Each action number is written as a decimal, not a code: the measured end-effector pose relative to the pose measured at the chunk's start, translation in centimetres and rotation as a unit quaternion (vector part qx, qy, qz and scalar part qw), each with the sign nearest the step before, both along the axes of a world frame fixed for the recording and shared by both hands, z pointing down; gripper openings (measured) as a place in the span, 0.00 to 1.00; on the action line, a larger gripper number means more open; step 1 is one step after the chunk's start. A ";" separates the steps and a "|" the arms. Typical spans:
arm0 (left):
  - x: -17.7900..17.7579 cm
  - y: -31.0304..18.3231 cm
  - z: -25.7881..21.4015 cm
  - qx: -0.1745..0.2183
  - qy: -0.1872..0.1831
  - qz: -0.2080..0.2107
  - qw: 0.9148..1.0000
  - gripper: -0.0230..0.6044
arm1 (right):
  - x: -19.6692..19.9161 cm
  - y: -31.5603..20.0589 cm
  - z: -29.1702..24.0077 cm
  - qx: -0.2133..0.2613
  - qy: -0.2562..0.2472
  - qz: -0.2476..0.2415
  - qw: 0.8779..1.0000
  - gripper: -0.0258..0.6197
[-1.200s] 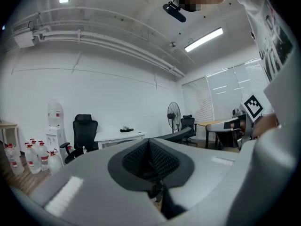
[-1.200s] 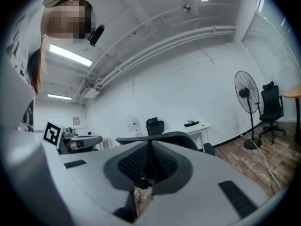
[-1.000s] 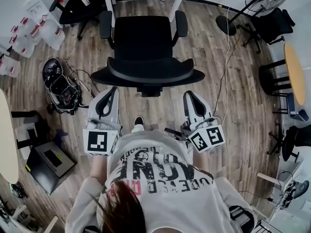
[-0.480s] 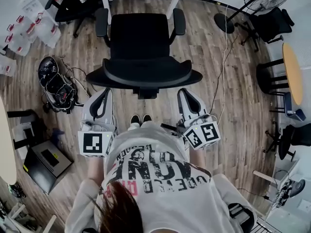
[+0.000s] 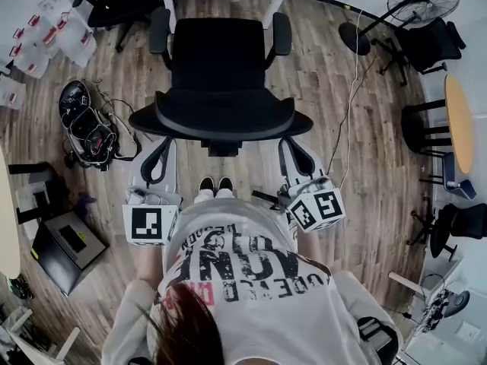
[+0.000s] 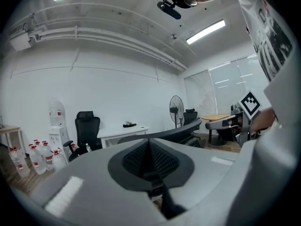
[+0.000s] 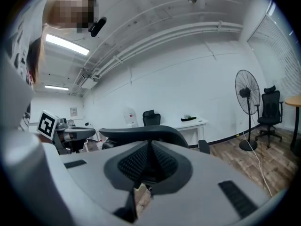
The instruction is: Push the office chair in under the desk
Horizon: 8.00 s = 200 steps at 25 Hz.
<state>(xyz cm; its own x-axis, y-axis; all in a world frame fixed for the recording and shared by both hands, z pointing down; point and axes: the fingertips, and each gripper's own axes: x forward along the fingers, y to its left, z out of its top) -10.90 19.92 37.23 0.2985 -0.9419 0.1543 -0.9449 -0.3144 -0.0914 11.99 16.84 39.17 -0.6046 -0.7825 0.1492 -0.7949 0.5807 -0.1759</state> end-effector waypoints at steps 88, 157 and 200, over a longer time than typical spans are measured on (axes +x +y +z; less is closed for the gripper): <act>-4.3 -9.3 16.2 -0.168 -0.349 0.266 0.883 0.33 | -1.0 -8.3 12.4 -0.036 0.487 -0.131 0.863 0.31; -10.8 -18.1 16.4 -0.091 -0.357 0.298 0.880 0.36 | -7.6 -13.8 12.9 -0.078 0.506 -0.070 0.856 0.32; -1.8 -26.0 16.4 -0.140 -0.354 0.253 0.890 0.34 | 1.3 -25.0 13.0 -0.014 0.527 -0.110 0.843 0.32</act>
<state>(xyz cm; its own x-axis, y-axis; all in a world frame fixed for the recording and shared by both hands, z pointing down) -12.71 -6.05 53.61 0.4075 -0.6099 0.6796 -0.4140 -0.7868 -0.4578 13.32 -8.13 52.17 -0.2550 -0.6560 0.7104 -0.3921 0.7417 0.5442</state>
